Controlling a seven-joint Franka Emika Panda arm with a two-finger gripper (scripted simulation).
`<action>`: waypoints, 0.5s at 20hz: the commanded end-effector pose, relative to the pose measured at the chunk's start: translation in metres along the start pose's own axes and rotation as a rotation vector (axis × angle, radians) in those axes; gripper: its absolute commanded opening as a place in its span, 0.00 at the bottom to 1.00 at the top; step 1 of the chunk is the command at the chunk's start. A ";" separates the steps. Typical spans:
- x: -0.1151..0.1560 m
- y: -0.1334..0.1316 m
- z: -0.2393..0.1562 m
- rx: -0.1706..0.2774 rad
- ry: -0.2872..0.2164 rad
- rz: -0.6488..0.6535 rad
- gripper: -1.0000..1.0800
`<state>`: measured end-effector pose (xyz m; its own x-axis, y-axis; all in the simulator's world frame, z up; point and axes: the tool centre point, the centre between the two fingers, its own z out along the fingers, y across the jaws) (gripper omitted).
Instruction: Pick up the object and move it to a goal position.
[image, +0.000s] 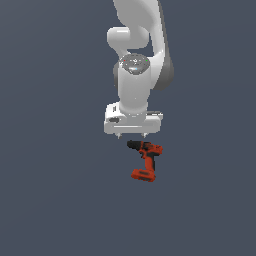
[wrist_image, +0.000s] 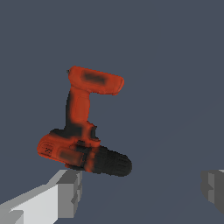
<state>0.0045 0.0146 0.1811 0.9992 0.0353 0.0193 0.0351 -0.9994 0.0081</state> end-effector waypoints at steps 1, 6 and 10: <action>0.000 0.000 0.000 0.000 0.000 0.000 0.81; -0.004 0.002 0.005 -0.004 -0.017 -0.012 0.81; -0.006 0.003 0.006 -0.005 -0.024 -0.014 0.81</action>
<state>-0.0009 0.0116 0.1748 0.9988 0.0481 -0.0031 0.0481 -0.9988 0.0125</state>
